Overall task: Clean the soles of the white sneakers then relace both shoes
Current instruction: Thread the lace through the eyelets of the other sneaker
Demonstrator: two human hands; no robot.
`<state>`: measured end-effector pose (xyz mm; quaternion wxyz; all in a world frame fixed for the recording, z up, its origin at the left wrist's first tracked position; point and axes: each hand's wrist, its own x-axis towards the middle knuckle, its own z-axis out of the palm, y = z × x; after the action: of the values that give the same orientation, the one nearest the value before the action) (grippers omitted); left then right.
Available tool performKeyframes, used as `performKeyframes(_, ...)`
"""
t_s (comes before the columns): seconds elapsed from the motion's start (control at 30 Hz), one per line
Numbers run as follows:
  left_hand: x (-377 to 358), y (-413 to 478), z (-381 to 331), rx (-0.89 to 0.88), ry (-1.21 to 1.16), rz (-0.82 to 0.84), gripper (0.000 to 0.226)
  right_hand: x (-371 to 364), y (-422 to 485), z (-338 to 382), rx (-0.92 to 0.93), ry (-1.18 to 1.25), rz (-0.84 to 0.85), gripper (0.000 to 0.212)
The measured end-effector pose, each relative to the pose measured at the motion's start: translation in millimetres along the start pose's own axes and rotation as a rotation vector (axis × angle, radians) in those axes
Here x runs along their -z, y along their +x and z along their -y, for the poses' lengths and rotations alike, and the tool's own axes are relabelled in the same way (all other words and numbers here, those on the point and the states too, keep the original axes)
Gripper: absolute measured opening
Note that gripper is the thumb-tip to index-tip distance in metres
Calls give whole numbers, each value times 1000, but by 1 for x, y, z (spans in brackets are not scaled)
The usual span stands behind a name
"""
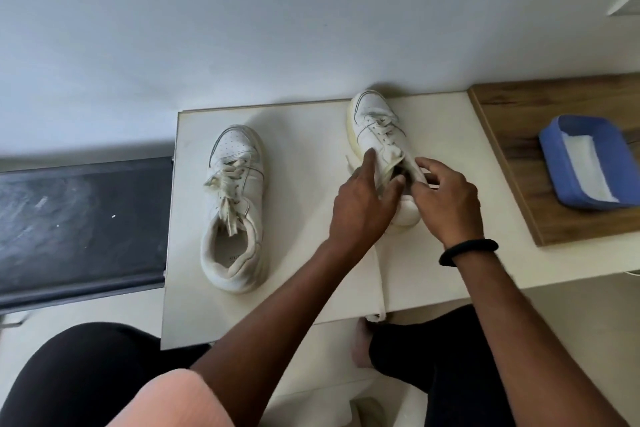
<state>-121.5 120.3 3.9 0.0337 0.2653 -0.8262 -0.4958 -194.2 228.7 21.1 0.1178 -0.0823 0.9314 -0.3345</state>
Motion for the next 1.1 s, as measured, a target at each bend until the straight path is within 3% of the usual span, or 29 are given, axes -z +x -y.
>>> performKeyframes(0.6,47,-60,41,115,60,-100,66,-49,-71,33,96,-169,73,53)
performKeyframes(0.9,59,-89,57,117,138,-107,67,-63,-115,39,149,-251,121,51)
performKeyframes(1.1,61,-94,70,101,11,-128,65,-63,-119,37,212,-289,95,37)
